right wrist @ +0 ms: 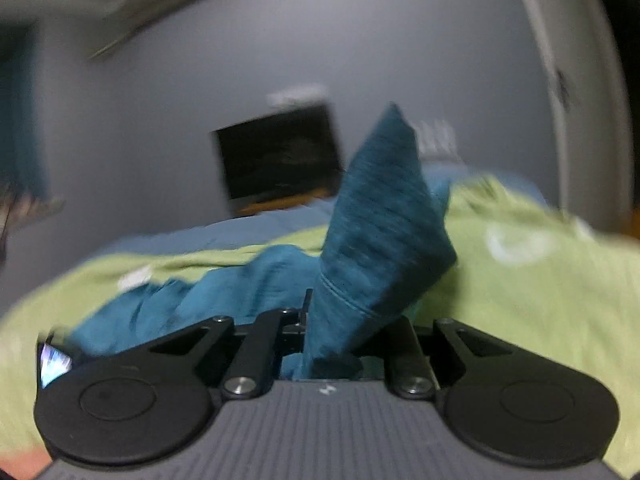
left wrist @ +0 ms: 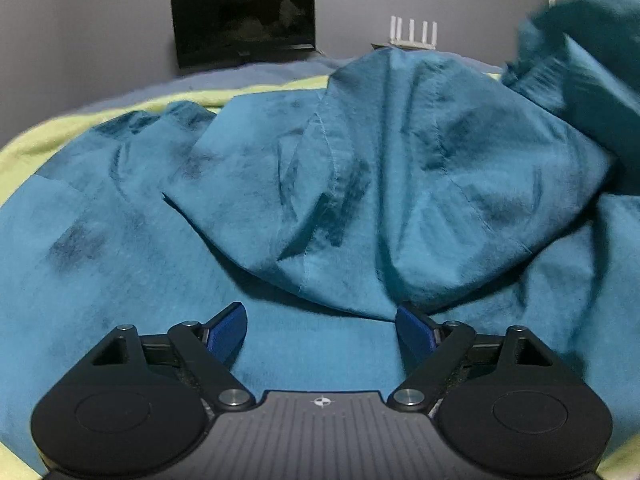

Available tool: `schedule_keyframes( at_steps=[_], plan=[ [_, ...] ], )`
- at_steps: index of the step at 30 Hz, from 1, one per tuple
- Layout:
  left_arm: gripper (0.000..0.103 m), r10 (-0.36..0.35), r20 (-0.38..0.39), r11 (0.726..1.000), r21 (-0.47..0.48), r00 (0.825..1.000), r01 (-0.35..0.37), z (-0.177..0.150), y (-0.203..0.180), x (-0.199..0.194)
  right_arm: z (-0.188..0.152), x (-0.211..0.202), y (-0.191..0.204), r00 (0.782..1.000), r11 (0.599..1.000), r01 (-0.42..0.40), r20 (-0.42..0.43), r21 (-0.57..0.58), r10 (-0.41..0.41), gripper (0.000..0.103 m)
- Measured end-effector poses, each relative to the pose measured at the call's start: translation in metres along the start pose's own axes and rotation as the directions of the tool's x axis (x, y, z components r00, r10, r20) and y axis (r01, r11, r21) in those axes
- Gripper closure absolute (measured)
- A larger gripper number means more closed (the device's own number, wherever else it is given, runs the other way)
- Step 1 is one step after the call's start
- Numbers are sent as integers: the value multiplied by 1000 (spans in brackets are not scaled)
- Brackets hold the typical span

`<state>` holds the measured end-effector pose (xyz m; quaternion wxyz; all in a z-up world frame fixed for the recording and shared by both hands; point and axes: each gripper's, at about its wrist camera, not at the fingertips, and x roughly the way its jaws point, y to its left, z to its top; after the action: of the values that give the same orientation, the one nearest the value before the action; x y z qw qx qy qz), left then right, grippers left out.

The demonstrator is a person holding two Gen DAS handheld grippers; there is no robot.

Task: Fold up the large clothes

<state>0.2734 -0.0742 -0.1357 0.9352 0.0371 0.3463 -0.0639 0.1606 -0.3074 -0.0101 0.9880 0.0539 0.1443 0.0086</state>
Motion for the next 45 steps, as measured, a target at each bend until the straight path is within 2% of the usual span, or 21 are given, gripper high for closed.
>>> schedule_keyframes(
  at_steps=[1, 3, 5, 7, 9, 11, 14, 18, 21, 24, 25, 26, 27, 31, 34, 36, 38, 41, 43, 44, 45],
  plan=[
    [33, -32, -16, 999, -37, 999, 32, 4, 9, -6, 0, -1, 10, 1000, 999, -10, 11, -45, 10, 89],
    [35, -111, 10, 982, -153, 994, 112, 11, 37, -26, 1, -4, 25, 999, 995, -32, 24, -98, 34, 89],
    [21, -144, 91, 949, -270, 985, 163, 18, 73, -58, 4, -3, 39, 998, 989, -49, 29, -142, 53, 89],
    [14, -172, 163, 907, -360, 971, 221, 25, 105, -87, 4, 1, 58, 996, 978, -74, 27, -193, 81, 89],
    [7, -229, 244, 846, -429, 942, 317, 34, 134, -119, 3, 7, 76, 994, 968, -106, 15, -226, 113, 89],
    [2, -275, 303, 811, -436, 912, 389, 42, 152, -148, 0, 12, 95, 991, 957, -131, 2, -260, 136, 89],
    [1, -329, 321, 819, -372, 888, 438, 50, 158, -183, -7, 16, 123, 983, 936, -182, -28, -301, 183, 89],
    [3, -378, 283, 817, -345, 881, 461, 50, 154, -201, -17, 21, 160, 966, 898, -256, -56, -357, 253, 89],
    [10, -391, 227, 792, -410, 892, 451, 41, 164, -189, -21, 28, 184, 953, 877, -302, -83, -374, 293, 89],
    [20, -428, 189, 735, -496, 884, 462, 27, 180, -172, -24, 37, 203, 941, 862, -338, -106, -379, 322, 89],
    [30, -441, 185, 713, -521, 878, 468, 23, 186, -168, -26, 41, 210, 938, 856, -347, -119, -384, 326, 89],
    [50, -465, 188, 684, -545, 865, 485, 17, 191, -163, -27, 47, 218, 934, 851, -356, -133, -387, 331, 89],
    [59, -482, 196, 655, -567, 854, 500, 12, 196, -159, -30, 51, 223, 930, 845, -367, -151, -389, 335, 89],
    [86, -449, 173, 646, -615, 877, 452, 0, 215, -136, -40, 64, 238, 922, 832, -385, -193, -399, 334, 89],
    [89, -423, 178, 633, -643, 888, 431, -10, 227, -126, -40, 71, 242, 916, 833, -397, -229, -386, 331, 84],
    [90, -403, 170, 647, -642, 899, 411, -13, 233, -123, -35, 66, 237, 906, 823, -415, -260, -387, 335, 66],
    [91, -383, 165, 662, -637, 909, 395, -16, 241, -118, -31, 54, 224, 894, 817, -437, -280, -376, 350, 59],
    [91, -365, 148, 665, -649, 919, 369, -24, 248, -108, -21, 34, 190, 865, 820, -485, -301, -303, 401, 58],
    [92, -337, 129, 681, -651, 933, 336, -28, 251, -107, -4, 20, 157, 866, 848, -484, -256, -216, 429, 58],
    [92, -332, 125, 673, -663, 935, 328, -30, 257, -105, 6, 17, 140, 872, 867, -470, -236, -166, 428, 57],
    [92, -329, 124, 667, -672, 936, 323, -31, 262, -104, 14, 18, 124, 891, 897, -427, -216, -108, 399, 57]
  ],
)
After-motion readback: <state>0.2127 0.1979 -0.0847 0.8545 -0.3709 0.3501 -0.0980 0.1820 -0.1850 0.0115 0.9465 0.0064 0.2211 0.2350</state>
